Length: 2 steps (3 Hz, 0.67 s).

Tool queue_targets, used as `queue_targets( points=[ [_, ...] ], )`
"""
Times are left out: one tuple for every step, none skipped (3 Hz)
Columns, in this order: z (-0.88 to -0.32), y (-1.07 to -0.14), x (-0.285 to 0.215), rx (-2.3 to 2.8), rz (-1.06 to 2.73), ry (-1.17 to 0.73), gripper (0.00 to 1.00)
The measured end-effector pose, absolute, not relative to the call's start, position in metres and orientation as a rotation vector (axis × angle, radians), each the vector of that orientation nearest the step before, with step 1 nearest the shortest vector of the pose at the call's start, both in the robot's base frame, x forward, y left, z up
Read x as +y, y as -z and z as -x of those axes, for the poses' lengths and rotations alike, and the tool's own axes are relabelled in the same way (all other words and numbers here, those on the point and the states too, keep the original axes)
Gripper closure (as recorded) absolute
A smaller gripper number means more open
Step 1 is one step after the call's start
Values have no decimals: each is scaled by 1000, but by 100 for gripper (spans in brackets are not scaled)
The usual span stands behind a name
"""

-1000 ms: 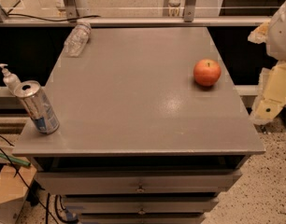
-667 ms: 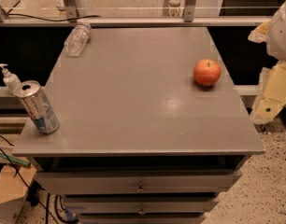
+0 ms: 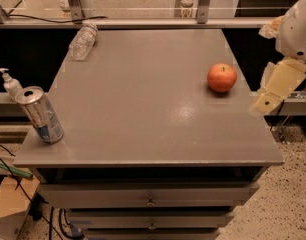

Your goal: Move apple near water bottle

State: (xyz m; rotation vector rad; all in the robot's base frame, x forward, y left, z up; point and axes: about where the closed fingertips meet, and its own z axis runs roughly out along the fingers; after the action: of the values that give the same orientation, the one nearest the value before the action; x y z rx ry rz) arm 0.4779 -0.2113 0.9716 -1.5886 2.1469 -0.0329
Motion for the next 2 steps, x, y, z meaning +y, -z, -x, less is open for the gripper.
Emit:
queue_targets(
  points=[
    [-483, -969, -209, 2141, 1580, 17, 0],
    [-494, -952, -210, 2157, 1546, -71, 0]
  ],
)
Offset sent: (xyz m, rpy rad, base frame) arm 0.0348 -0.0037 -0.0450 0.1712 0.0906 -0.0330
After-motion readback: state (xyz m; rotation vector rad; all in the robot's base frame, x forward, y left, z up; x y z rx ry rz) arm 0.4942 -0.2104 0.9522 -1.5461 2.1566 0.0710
